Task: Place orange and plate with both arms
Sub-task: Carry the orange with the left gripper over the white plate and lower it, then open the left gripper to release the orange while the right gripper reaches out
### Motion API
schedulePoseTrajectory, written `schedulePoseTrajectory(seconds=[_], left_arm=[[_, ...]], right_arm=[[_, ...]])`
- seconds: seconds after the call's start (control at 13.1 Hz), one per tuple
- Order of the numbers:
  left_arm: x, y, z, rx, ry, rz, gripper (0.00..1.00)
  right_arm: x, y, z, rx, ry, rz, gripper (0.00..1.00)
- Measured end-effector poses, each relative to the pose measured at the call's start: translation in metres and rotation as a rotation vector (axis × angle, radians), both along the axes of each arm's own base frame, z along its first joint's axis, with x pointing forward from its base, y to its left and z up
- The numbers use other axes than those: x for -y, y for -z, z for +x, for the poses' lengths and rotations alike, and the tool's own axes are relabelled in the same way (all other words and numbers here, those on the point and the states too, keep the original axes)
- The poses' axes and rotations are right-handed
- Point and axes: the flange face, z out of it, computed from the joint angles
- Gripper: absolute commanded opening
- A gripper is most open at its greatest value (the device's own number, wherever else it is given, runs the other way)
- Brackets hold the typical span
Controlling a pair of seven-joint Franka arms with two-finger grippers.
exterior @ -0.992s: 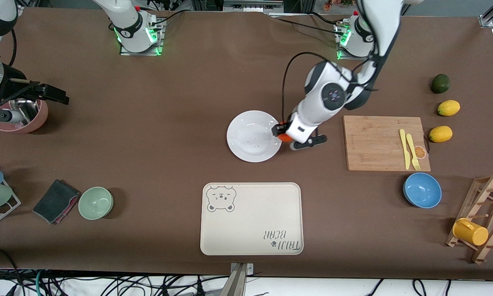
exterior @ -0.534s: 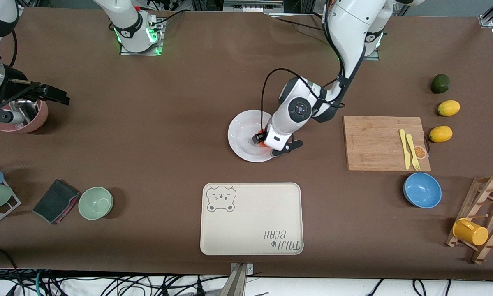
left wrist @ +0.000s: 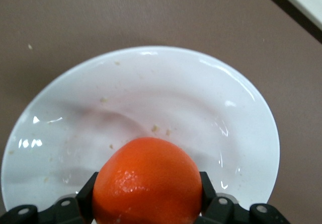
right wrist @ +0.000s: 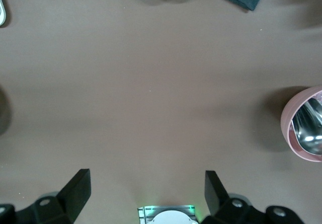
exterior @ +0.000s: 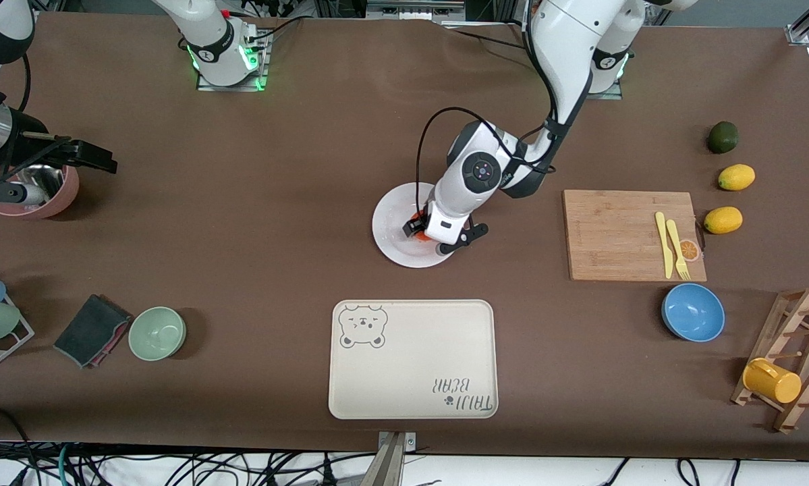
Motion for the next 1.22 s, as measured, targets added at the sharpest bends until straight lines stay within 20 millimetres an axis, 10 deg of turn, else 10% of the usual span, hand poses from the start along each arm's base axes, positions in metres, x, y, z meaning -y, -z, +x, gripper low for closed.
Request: schedulePoseTrajectory(seconds=[0.53, 0.92, 1.22], left_arm=[[0.003, 0.005, -0.004, -0.008, -0.003, 0.006, 0.97], [-0.001, 0.004, 0.002, -0.007, -0.013, 0.007, 1.0], [-0.067, -0.083, 0.05, -0.086, -0.076, 0.009, 1.0]], right_arm=[[-0.023, 0.02, 0.007, -0.037, -0.079, 0.007, 1.0], [-0.037, 0.022, 0.006, -0.041, -0.104, 0.006, 1.0], [-0.055, 0.022, 0.004, -0.046, -0.135, 0.009, 1.0]])
